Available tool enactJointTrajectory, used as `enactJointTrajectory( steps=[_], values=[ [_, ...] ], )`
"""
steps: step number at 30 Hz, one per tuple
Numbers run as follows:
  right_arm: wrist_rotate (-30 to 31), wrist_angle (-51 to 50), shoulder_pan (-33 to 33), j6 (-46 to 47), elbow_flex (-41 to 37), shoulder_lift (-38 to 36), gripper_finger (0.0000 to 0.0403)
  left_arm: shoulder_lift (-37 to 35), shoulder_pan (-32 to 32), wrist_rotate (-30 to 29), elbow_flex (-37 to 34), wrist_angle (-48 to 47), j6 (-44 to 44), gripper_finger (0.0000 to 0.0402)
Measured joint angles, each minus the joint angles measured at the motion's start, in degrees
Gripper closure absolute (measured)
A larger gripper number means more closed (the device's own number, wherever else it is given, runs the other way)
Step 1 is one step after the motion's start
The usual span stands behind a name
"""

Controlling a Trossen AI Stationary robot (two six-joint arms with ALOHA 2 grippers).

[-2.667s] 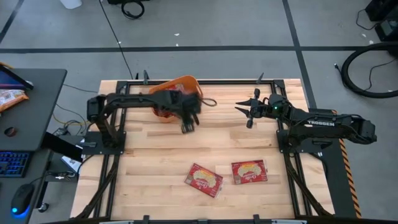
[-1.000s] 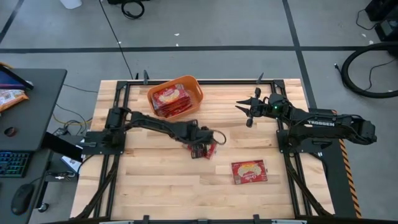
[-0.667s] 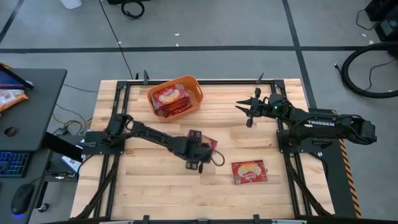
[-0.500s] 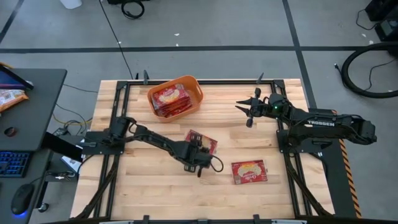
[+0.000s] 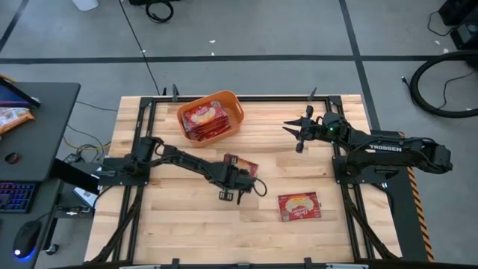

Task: Sort popcorn bags into baskets
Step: Put the center red popcorn pack into the orange bin

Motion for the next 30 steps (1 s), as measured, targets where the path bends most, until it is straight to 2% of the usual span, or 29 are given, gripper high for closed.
enactJointTrajectory(
  steps=[8, 13, 18, 23, 30],
  values=[
    [0.1, -0.1, 0.0, 0.0, 0.0, 0.0, 0.0309, -8.6, 5.8, 0.4, 8.9, -11.5, -1.6, 0.0397],
    [0.1, -0.4, 0.0, 0.0, 0.0, 0.0, 0.0309, -16.9, 10.9, -1.5, 8.8, -15.8, -8.1, 0.0399],
    [0.1, -0.4, 0.0, 0.0, 0.0, 0.0, 0.0309, -23.3, 15.1, -10.2, 4.5, -19.6, -13.3, 0.0400],
    [-0.1, -0.4, 0.0, 0.0, 0.0, 0.0, 0.0309, -26.4, 21.3, -11.1, -4.5, -18.8, -14.9, 0.0400],
    [-0.9, -0.1, 0.0, 0.0, 0.0, 0.0, 0.0309, -26.8, 30.4, -11.4, -14.1, -7.2, -10.1, 0.0397]
  ],
)
